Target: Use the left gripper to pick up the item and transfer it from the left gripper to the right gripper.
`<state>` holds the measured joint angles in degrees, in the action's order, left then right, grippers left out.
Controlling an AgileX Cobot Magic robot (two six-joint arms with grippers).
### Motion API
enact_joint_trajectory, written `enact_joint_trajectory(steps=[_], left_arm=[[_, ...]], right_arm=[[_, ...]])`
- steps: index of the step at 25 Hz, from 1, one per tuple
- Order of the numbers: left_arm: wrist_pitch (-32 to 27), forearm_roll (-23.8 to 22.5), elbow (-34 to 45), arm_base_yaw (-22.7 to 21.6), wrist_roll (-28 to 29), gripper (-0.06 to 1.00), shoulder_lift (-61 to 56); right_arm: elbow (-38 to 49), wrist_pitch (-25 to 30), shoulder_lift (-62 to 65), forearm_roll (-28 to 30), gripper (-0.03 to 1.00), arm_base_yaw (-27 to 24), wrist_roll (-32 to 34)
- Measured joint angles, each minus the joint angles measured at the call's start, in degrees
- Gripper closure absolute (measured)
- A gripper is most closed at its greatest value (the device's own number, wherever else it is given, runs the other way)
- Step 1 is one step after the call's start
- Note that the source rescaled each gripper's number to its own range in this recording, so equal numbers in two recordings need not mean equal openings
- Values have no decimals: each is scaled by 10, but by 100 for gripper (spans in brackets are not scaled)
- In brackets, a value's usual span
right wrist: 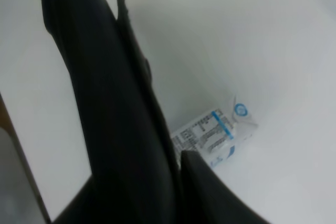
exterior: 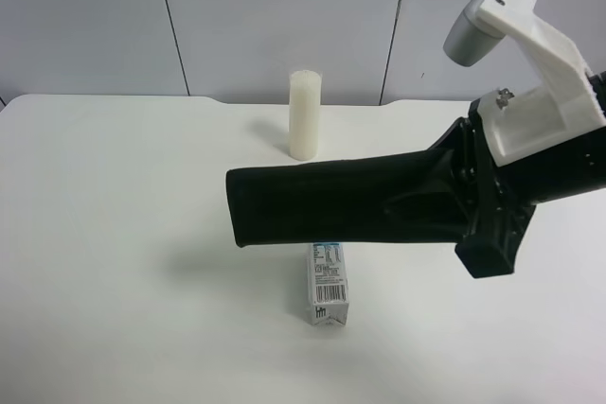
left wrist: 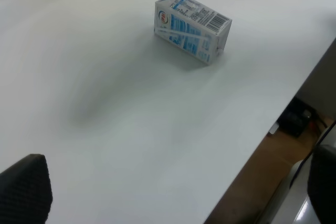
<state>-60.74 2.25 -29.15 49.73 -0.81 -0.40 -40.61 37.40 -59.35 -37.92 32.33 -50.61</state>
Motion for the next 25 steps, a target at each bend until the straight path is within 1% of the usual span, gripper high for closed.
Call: enact_joint_trajectory(steps=[2,4,6,10,12,16,21,25], left_arm=[[0,0,0,-2,0,-5,0],[0,0,0,-16,0,-5,0],[0,0,0,-42,0,-5,0],[0,0,0,-120,0,-5,0],[0,0,0,-166,0,-5,0],[0,0,0,-248,0,-5,0],[0,0,0,-319,0,-5,0],[0,0,0,-357,0,-5,0]], right_arm=[[0,-11,0,0,96,0,19],[0,-25,0,0,96,0,44],[0,-41,0,0,96,0,66],[0,-55,0,15,96,-9,119],[0,-55,0,36,96,-28,148],[0,-41,0,77,96,-79,184],[0,-21,-1,95,96,-155,194],[0,-16,-23,95,96,-203,194]])
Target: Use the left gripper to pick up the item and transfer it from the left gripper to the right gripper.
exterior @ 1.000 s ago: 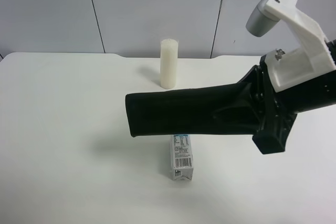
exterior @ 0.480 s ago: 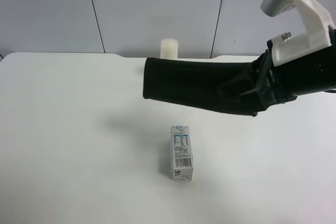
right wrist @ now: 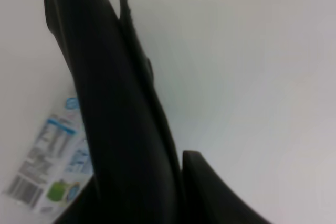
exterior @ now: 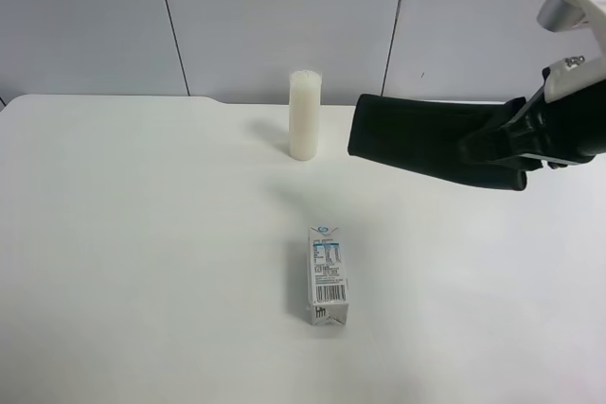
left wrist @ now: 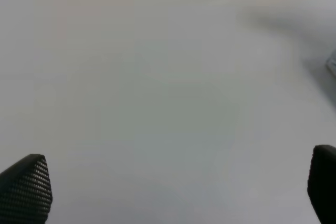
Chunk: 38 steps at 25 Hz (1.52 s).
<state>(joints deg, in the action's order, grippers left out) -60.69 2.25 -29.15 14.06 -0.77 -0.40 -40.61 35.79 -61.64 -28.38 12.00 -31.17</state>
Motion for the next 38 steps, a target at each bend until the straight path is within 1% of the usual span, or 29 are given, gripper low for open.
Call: enact_joint_trajectory(steps=[3,5,10,11,16,17,19,27,32,33,34,35,36,38], left_arm=[[0,0,0,-20,0,-5,0],[0,0,0,-29,0,-5,0],[0,0,0,-34,0,-5,0],[0,0,0,-34,0,-5,0],[0,0,0,-34,0,-5,0],[0,0,0,-34,0,-5,0],[0,0,0,-34,0,-5,0],[0,0,0,-34,0,-5,0],[0,0,0,-34,0,-5,0],[0,0,0,-34,0,-5,0],[0,0,0,-34,0,-5,0],[0,0,0,-34,0,-5,0],[0,0,0,-34,0,-5,0],[0,0,0,-34,0,-5,0]], right_arm=[[0,3,-39,6,96,-23,-1],[0,-6,-66,11,96,-33,-1],[0,-59,-134,35,96,-35,-2],[0,-59,-134,35,96,-35,-2],[0,-124,-192,61,96,-36,-2],[0,-147,-210,67,96,-36,-2],[0,-165,-227,68,96,-36,-2],[0,-207,-279,70,96,-36,-2],[0,-216,-292,70,97,-36,-2],[0,-216,-292,70,96,-36,-2],[0,-215,-292,70,89,-36,-2],[0,-212,-293,70,77,-36,-2],[0,-212,-295,70,63,-37,-2],[0,-211,-297,70,28,-37,-2]])
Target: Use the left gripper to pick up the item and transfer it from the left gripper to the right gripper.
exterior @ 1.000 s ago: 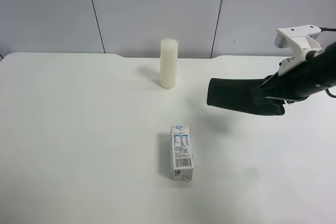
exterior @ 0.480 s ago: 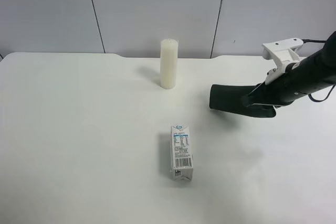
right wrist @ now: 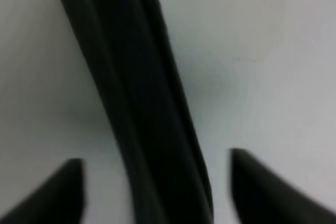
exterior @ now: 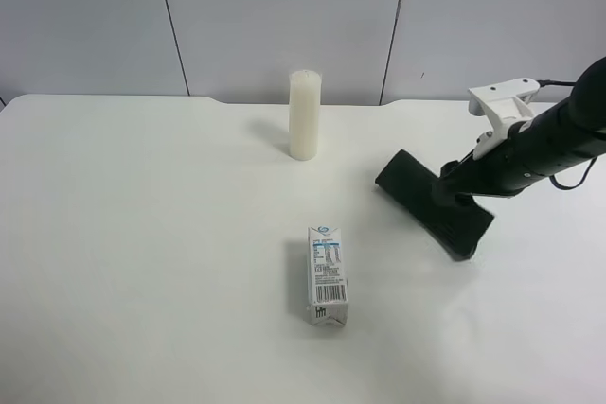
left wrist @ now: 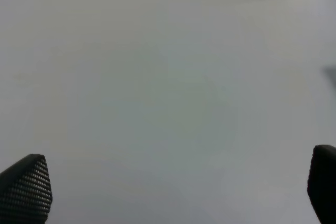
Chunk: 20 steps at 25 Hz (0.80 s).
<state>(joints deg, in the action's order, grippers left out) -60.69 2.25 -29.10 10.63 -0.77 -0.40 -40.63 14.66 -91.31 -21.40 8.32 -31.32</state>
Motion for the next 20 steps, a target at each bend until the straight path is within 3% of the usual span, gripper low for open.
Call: enact_joint_trajectory(steps=[2,4,14,20], left_arm=[[0,0,0,0,0,-5,0],[0,0,0,0,0,-5,0],[0,0,0,0,0,-5,0],[0,0,0,0,0,-5,0]], right_arm=[[0,3,0,0,9,0,0],[0,4,0,0,1,0,1],[0,13,4,0,-2,0,1],[0,97,99,-1,-3,0,4]])
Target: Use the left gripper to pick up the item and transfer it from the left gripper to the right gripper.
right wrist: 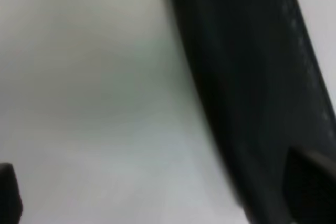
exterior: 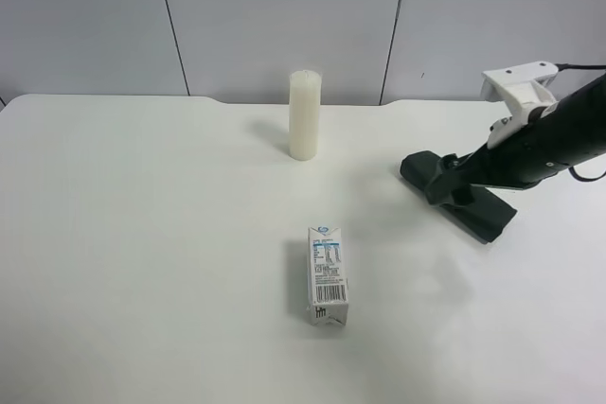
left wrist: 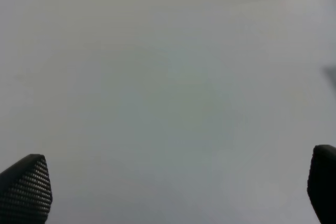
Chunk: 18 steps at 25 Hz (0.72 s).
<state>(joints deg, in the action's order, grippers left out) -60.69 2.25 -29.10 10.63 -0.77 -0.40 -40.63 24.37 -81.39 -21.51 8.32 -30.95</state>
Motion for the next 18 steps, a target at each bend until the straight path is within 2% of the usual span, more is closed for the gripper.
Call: enact_joint_trajectory(steps=[5,10,14,18], left_arm=[[0,0,0,0,0,-5,0],[0,0,0,0,0,-5,0],[0,0,0,0,0,-5,0],[0,0,0,0,0,-5,0]], right_arm=[[-1,155,138,5,-3,0,35],[-1,310,307,41,-3,0,105],[-1,376,437,83,-3,0,166],[-1,414,543,123,-3,0,190]])
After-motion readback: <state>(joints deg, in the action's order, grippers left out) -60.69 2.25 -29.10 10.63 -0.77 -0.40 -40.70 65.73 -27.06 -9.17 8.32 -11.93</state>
